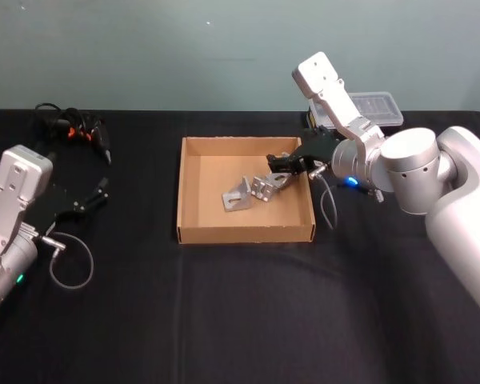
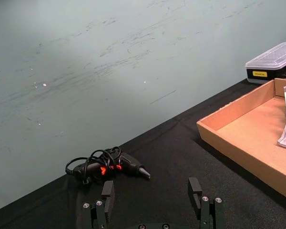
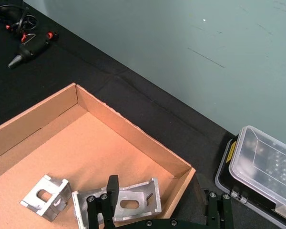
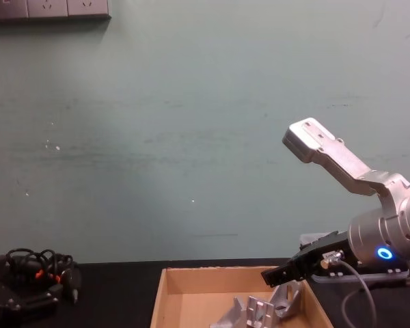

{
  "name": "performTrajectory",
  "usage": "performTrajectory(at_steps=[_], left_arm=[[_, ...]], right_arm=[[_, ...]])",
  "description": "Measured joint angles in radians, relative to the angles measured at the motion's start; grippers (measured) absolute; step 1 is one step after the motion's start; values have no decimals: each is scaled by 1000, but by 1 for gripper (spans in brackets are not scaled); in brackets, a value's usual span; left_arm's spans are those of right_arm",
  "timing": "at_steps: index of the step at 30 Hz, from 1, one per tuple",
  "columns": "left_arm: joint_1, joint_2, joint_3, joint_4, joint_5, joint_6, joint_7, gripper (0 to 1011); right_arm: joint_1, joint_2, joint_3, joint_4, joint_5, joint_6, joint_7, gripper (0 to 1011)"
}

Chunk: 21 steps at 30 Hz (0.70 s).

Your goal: Use one hand to pick up the angle iron from the table and place it into the box.

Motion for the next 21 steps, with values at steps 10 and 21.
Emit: performTrajectory(at_steps=[10, 21], left_arm=[[0, 0, 0, 0, 0, 0, 0, 1011], [0, 0, 0, 0, 0, 0, 0, 1011]], right_arm=[[-49, 20, 35, -84, -5, -11, 12, 1004], [-223, 101, 105, -352, 49, -12, 35, 1004]])
